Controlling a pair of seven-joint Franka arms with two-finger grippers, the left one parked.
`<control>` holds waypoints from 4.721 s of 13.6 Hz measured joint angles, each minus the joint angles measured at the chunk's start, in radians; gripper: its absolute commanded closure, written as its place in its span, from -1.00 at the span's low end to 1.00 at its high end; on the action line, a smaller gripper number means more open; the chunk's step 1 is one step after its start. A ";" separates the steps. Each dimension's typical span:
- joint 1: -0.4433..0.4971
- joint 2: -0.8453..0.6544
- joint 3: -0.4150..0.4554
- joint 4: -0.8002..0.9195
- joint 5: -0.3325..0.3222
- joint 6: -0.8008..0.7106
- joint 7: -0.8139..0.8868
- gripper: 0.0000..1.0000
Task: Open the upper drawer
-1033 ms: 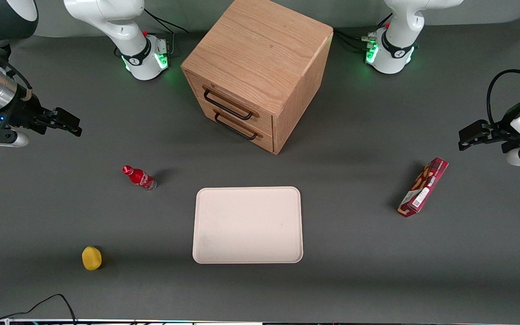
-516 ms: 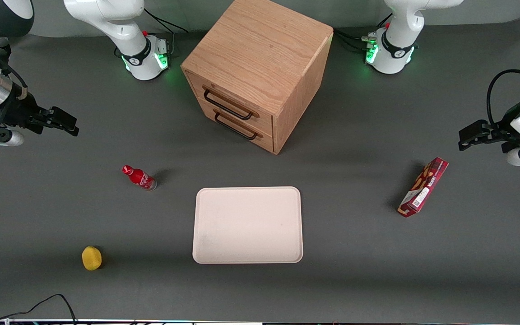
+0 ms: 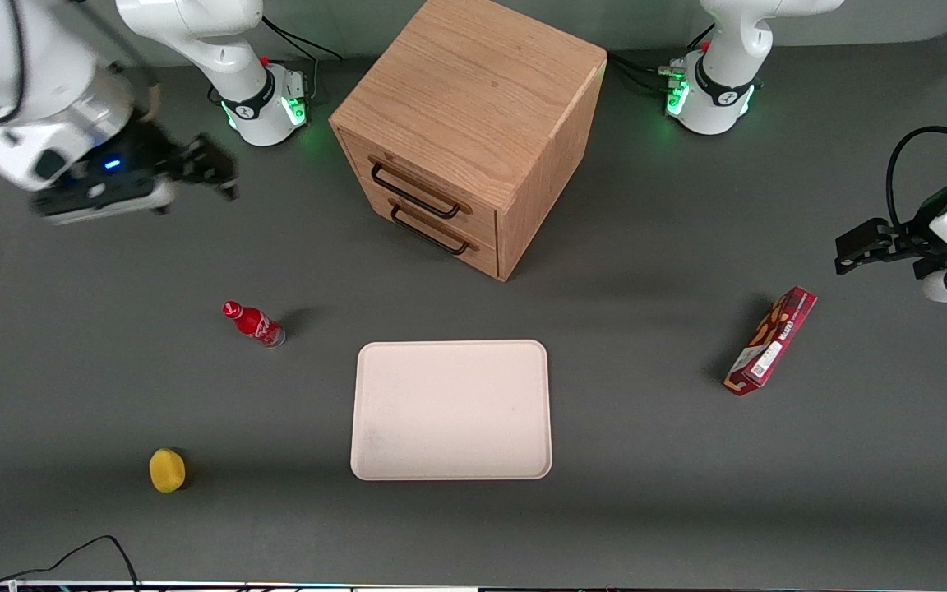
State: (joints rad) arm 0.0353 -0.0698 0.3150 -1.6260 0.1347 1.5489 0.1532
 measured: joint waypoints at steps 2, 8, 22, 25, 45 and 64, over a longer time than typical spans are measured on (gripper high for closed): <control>0.002 0.010 0.076 0.002 0.050 0.000 -0.009 -1.00; 0.001 0.149 0.176 -0.007 0.146 0.003 -0.322 -1.00; 0.003 0.264 0.222 -0.230 0.208 0.271 -0.431 -1.00; 0.003 0.265 0.232 -0.273 0.208 0.320 -0.431 -1.00; 0.000 0.281 0.237 -0.311 0.225 0.399 -0.481 -1.00; -0.012 0.473 0.108 -0.079 0.070 0.392 -0.583 -1.00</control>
State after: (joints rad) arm 0.0228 0.4036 0.4226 -1.7048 0.2049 1.9412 -0.4295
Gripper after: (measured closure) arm 0.000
